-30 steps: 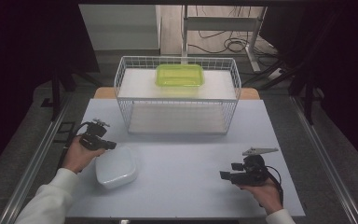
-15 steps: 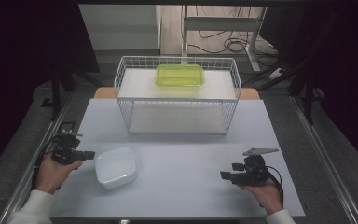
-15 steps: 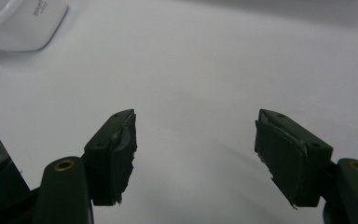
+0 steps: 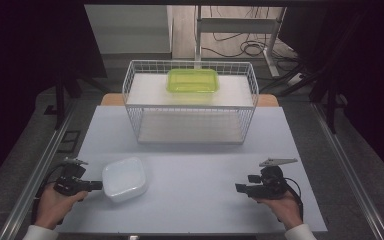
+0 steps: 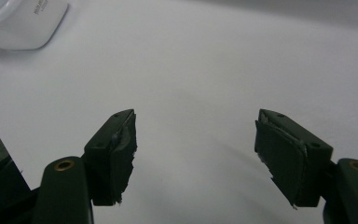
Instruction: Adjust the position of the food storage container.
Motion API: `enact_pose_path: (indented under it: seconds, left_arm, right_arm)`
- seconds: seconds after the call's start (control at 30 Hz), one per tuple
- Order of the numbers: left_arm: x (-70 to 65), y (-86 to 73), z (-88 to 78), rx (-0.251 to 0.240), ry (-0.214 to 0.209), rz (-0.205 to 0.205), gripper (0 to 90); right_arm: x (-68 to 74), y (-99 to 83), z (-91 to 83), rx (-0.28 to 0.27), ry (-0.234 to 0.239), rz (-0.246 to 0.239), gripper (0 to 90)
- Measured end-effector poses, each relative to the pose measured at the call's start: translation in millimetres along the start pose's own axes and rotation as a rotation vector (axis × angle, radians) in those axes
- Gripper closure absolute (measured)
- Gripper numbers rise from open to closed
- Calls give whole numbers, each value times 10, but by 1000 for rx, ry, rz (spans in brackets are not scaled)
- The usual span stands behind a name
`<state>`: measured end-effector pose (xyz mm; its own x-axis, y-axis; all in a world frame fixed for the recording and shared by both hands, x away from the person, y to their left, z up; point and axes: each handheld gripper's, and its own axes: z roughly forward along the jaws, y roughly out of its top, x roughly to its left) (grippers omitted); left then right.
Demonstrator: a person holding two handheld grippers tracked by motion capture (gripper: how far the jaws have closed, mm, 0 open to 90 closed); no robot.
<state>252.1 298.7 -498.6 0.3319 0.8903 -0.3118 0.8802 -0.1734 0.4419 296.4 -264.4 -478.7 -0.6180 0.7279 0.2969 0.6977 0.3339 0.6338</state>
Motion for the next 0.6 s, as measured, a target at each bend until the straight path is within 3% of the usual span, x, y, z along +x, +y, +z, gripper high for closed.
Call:
enact_pose_path:
  seconds: [0.2,0.6]
  left_arm:
    - [-1,17,52,3,4,-14,897]
    - [-74,164,173,4,-15,-1,897]
  right_arm:
    - [-8,-9,-9,2,-7,3,293]
    - [-6,-3,-10,1,-6,0,292]
